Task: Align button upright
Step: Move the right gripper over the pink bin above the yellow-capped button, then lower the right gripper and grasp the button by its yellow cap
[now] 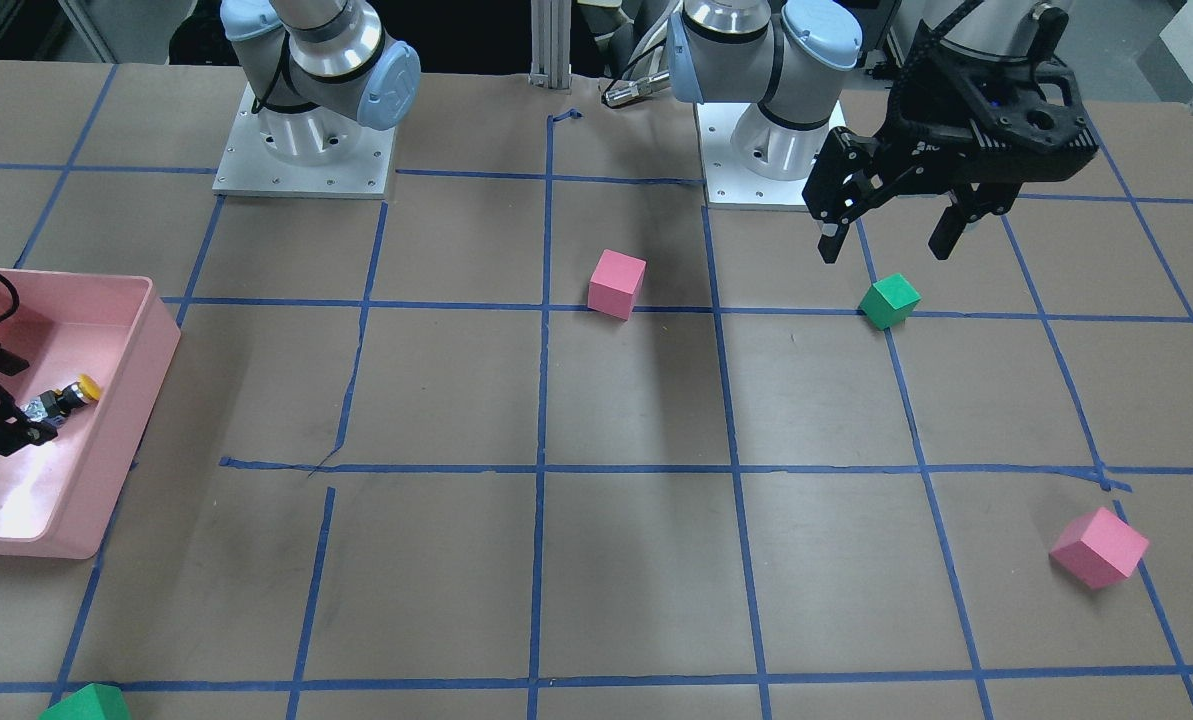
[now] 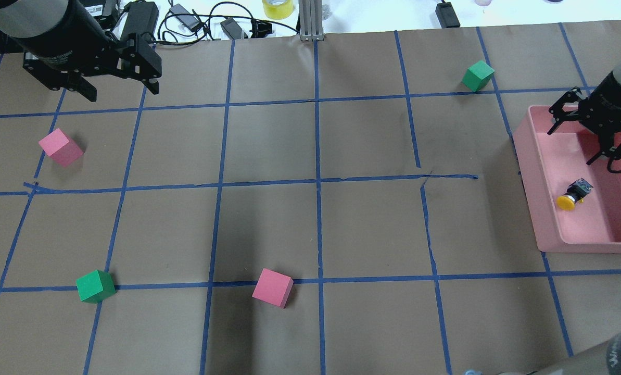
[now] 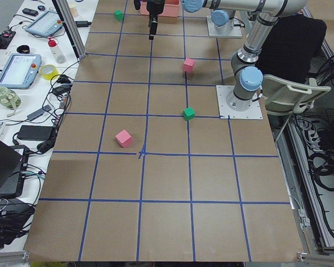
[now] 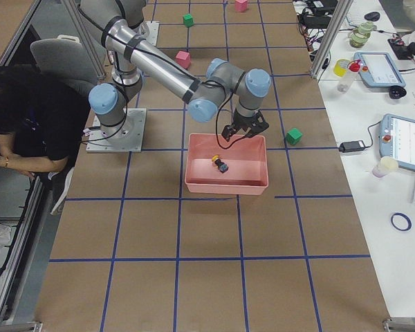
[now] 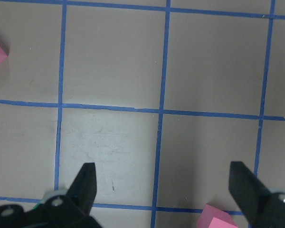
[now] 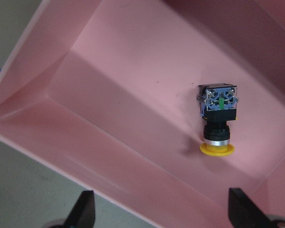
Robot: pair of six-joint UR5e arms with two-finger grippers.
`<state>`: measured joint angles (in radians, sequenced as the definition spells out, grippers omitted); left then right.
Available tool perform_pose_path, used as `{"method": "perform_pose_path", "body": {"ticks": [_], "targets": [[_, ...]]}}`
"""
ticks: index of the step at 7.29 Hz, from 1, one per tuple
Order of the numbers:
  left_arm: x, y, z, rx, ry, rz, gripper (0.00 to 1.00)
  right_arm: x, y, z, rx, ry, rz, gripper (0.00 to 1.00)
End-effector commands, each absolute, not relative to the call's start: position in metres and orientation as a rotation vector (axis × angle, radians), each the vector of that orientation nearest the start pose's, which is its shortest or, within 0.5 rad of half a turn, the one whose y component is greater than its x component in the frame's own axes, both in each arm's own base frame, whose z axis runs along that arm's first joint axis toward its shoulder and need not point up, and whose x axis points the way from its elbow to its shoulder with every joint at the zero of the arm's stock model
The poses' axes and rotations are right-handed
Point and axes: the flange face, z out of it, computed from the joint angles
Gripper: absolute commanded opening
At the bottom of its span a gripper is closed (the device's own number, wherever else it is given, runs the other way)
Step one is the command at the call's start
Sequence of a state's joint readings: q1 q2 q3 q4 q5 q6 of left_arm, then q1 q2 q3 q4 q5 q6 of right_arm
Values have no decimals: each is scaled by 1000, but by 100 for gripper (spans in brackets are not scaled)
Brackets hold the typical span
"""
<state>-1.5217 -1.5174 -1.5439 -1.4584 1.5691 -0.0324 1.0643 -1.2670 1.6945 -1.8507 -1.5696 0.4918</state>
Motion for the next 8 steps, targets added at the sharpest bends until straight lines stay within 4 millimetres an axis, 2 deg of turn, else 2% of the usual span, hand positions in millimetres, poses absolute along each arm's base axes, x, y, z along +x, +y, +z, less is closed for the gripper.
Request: {"method": "perform_pose_path", "body": {"ticks": [1, 2, 3, 6, 7, 8], "targets": [[-111, -491, 535, -65, 3126, -279, 100, -168, -552, 267, 1574, 2758, 290, 100], [-109, -495, 527, 58, 3114, -253, 100, -177, -544, 259, 1602, 2742, 318, 100], [-110, -494, 526, 95, 3116, -239, 100, -184, -537, 251, 1627, 2717, 347, 100], [-114, -488, 514, 102, 3117, -198, 100, -187, -539, 220, 1631, 2722, 309, 100], [-114, -479, 530, 102, 3114, -233, 100, -185, -537, 207, 1629, 2715, 342, 100], [-115, -474, 529, 97, 3118, -191, 100, -184, -535, 201, 1629, 2716, 362, 100]]}}
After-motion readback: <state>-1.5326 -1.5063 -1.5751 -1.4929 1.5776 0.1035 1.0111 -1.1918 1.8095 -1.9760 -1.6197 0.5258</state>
